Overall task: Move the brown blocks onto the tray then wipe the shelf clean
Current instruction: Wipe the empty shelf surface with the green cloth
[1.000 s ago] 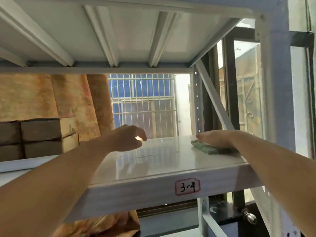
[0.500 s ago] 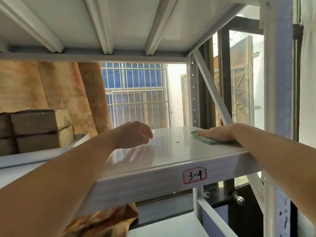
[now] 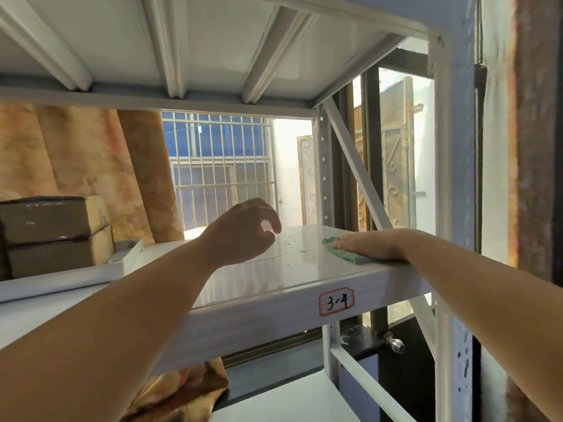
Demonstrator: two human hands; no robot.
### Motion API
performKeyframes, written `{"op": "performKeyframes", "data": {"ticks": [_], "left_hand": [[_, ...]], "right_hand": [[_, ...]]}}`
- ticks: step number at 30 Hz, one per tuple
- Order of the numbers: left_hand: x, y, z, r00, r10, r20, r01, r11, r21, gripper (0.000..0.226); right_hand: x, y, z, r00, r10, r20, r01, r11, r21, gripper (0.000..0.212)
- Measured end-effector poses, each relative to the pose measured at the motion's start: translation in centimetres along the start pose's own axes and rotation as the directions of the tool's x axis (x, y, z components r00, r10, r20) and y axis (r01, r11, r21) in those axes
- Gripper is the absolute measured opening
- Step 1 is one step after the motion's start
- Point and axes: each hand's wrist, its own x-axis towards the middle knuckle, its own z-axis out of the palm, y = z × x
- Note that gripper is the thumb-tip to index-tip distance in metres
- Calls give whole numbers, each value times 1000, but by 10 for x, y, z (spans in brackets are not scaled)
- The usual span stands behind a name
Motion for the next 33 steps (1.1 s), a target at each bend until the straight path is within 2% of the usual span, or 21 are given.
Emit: {"op": "performKeyframes", "data": {"ticks": [8, 12, 15, 18, 22, 25, 28, 30, 33], "left_hand": [[0, 4, -1, 994, 19, 110, -18, 1000, -12, 17], [-3, -7, -5, 949, -91, 303, 84, 996, 35, 42], [-9, -17, -12, 900, -173, 400, 157, 985, 73, 46], [-12, -25, -21, 899, -166, 405, 142, 986, 89, 40], [-14, -42, -34, 945, -180, 272, 150, 981, 126, 41], [-15, -49, -41, 961, -171, 219, 152, 983, 102, 29], [-17, -44, -44, 946, -142, 291, 124, 989, 81, 25], [-19, -42, -47, 916, -158, 369, 133, 987, 92, 31], [-20, -44, -55, 893, -210, 399, 171, 977, 132, 34]], "right_hand": [[-17, -11, 9, 999, -47, -2, 47, 999, -27, 55], [-19, -22, 17, 995, -97, 1, 97, 992, -78, 56], [-24, -37, 26, 990, -140, 30, 141, 987, -76, 58], [-36, -59, 41, 977, -200, 70, 207, 972, -108, 56], [-56, -94, 62, 950, -302, 75, 311, 933, -181, 59], [-69, -118, 73, 932, -351, 90, 363, 908, -209, 60], [-73, -133, 79, 917, -379, 126, 398, 890, -220, 62], [-71, -140, 81, 909, -397, 128, 417, 871, -260, 64], [-69, -151, 87, 891, -431, 140, 453, 843, -288, 65]]}}
